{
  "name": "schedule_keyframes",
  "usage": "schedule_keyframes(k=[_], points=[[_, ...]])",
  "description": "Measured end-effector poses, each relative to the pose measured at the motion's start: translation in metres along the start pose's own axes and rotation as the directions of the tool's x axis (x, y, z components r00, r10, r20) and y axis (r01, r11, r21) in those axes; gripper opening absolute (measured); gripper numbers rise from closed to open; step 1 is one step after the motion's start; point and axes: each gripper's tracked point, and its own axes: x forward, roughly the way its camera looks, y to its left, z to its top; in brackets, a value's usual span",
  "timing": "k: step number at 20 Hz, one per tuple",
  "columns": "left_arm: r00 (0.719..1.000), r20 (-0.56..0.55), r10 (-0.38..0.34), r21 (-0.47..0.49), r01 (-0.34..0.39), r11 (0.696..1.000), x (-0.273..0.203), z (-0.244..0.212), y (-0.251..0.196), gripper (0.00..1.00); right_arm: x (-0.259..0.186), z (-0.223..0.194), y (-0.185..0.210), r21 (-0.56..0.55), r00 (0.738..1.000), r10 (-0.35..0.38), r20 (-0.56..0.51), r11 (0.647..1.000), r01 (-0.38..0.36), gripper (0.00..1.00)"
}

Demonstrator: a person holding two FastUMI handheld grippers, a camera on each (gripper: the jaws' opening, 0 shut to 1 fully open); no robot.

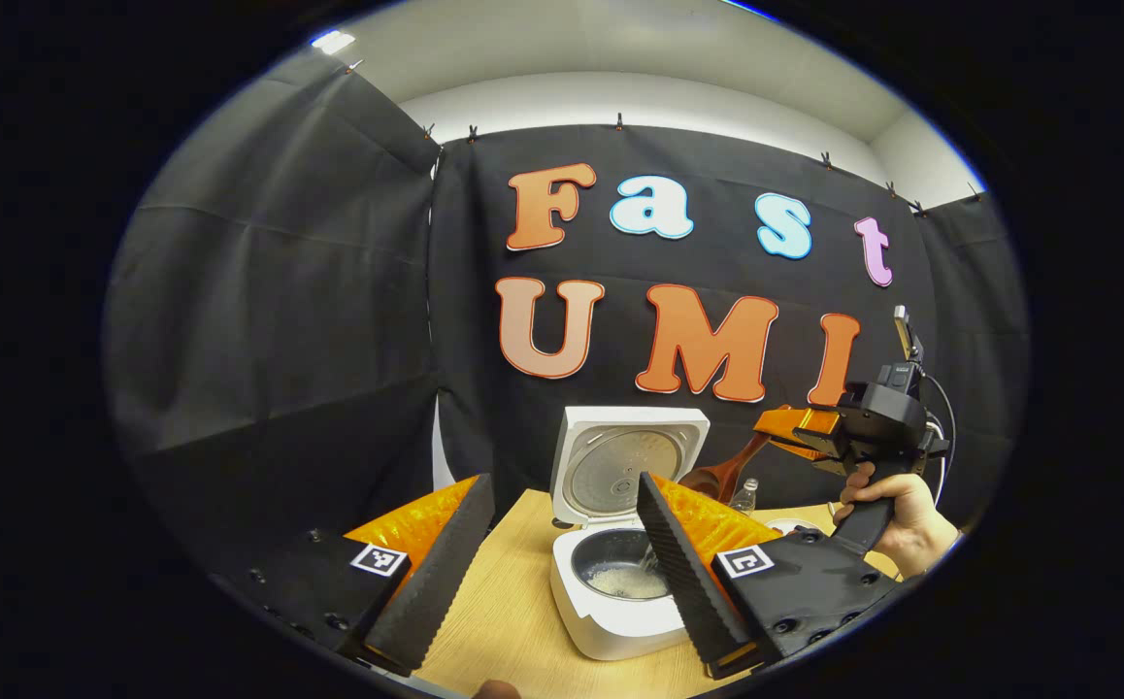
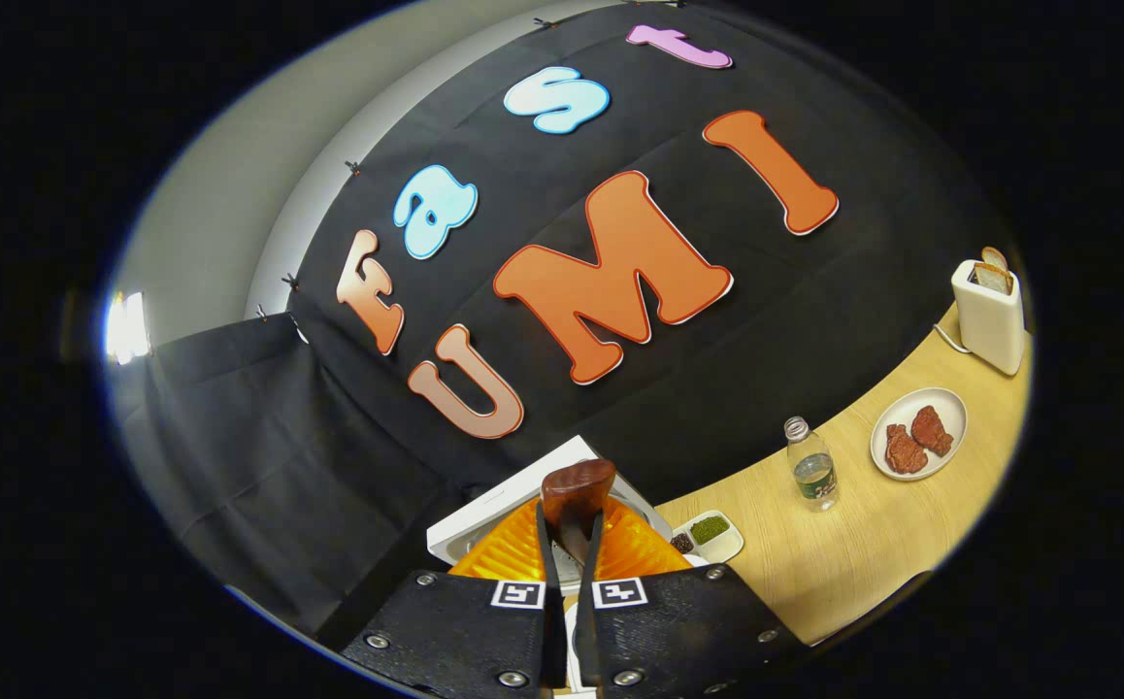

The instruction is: Close the left gripper, press the button to open the rice cooker; take a wooden spoon from the chopstick holder with the right hand, scoop a spoonful of rice and pour it into the rice cooker, then put the wooden spoon back into the chopstick holder.

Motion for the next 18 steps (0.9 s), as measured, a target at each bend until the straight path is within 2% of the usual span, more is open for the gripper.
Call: schedule_keyframes(k=[6, 11, 14, 18], points=[[1.000, -0.002, 0.009, 0.001, -0.009, 1.000, 0.002, -0.001, 0.003, 1.00, 0.003, -0.005, 0.006, -0.076, 1.000, 0.015, 0.000, 0.997, -0.015, 0.04], [1.000, -0.004, 0.008, 0.001, -0.008, 1.000, 0.002, -0.002, 0.002, 1.00, 0.003, -0.010, 0.012, -0.200, 0.999, 0.037, 0.005, 0.979, -0.035, 0.04], [1.000, -0.005, 0.010, 0.004, -0.010, 1.000, 0.004, -0.002, 0.002, 1.00, 0.000, -0.019, 0.026, -0.304, 0.997, 0.082, -0.009, 0.949, -0.081, 0.04], [1.000, -0.006, 0.009, -0.001, -0.009, 1.000, 0.003, -0.003, 0.001, 1.00, -0.003, -0.030, 0.043, -0.438, 0.991, 0.132, -0.025, 0.890, -0.129, 0.03]])
